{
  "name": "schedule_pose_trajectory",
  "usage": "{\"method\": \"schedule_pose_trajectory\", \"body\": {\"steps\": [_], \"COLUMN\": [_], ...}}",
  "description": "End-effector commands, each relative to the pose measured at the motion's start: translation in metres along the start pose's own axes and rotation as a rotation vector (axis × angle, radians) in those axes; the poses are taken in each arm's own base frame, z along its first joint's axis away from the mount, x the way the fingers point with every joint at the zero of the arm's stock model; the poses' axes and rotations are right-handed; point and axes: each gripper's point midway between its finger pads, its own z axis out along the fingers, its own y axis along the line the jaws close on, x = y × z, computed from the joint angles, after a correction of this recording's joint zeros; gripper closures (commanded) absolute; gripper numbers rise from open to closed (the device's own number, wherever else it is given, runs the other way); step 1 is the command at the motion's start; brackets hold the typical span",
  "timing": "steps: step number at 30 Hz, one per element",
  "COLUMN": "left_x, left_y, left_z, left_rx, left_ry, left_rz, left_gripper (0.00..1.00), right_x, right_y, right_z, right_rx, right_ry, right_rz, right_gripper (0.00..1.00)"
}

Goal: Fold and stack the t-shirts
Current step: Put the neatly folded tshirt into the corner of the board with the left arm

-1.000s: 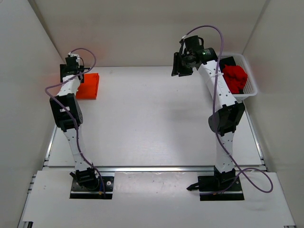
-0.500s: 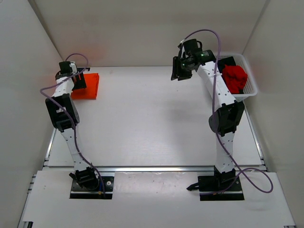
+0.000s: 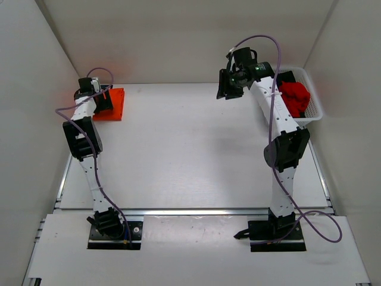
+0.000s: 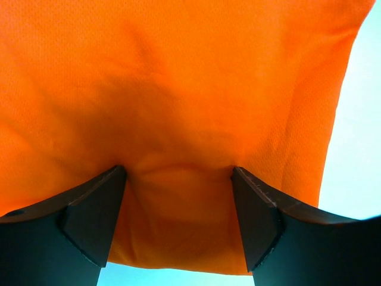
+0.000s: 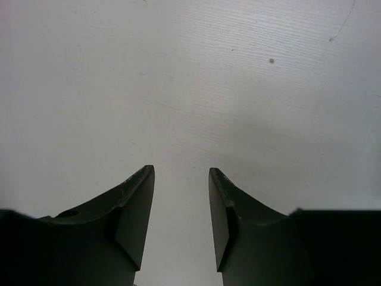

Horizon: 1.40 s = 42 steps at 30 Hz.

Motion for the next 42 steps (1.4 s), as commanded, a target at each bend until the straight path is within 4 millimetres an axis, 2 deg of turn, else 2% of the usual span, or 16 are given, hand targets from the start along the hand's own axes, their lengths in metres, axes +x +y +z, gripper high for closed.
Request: {"method": "schedule_pose_trajectory", "body": {"steps": [1,6,12,16,20,24,28,29,31,33,34,35,38,39,41,42], "left_x": [-0.011,-0.028,-0.043,-0.059,-0.093,-0.126,-0.153,-0.155,-0.148,-0.136,-0.121,-0.101,-0.047,-0.03,0.012,0.026], "left_y": [-0.009,-0.006,-0.022,-0.028,-0.029,-0.033,-0.043,-0.045,-0.054,-0.076,-0.085,-0.102,-0.147,-0.171,-0.193,-0.212], "left_z": [0.009,0.017,0.021,0.017,-0.008,-0.051,-0.097,-0.105,-0.126,-0.149,-0.16,-0.17,-0.206,-0.215,-0.248,-0.257], "left_rx": [0.037,0.037,0.039,0.026,-0.009,-0.008,-0.012,-0.017,0.009,0.084,0.101,0.142,0.207,0.234,0.283,0.328], "left_ry": [-0.019,-0.07,-0.118,-0.167,-0.249,-0.323,-0.402,-0.412,-0.4,-0.374,-0.346,-0.31,-0.244,-0.224,-0.187,-0.175], "left_rz": [0.005,0.021,0.041,0.063,0.067,0.063,0.068,0.074,0.087,0.112,0.122,0.169,0.312,0.37,0.451,0.496], "left_gripper": [0.17,0.13,0.02,0.02,0.01,0.01,0.01,0.01,0.02,0.01,0.01,0.01,0.02,0.02,0.02,0.01], "right_x": [-0.022,-0.021,-0.019,-0.018,-0.024,-0.033,-0.037,-0.036,-0.031,-0.012,-0.011,0.002,0.026,0.037,0.042,0.048], "right_y": [0.013,0.01,0.009,0.012,0.011,0.011,0.002,-0.012,-0.022,-0.046,-0.062,-0.072,-0.125,-0.138,-0.163,-0.167], "right_z": [-0.011,0.0,0.004,-0.003,-0.019,-0.047,-0.079,-0.087,-0.117,-0.128,-0.148,-0.146,-0.182,-0.181,-0.197,-0.191], "right_rx": [-0.022,-0.025,-0.018,-0.023,0.008,0.051,0.112,0.171,0.215,0.279,0.311,0.319,0.413,0.432,0.432,0.428], "right_ry": [-0.083,-0.066,-0.055,-0.055,-0.089,-0.152,-0.2,-0.211,-0.239,-0.198,-0.227,-0.186,-0.203,-0.186,-0.232,-0.209], "right_rz": [-0.031,-0.024,-0.018,-0.035,-0.05,-0.061,-0.047,-0.036,-0.011,0.034,0.064,0.096,0.21,0.229,0.317,0.351], "right_gripper": [0.61,0.61,0.62,0.61,0.61,0.57,0.32,0.27,0.2,0.13,0.07,0.04,0.01,0.01,0.01,0.01]}}
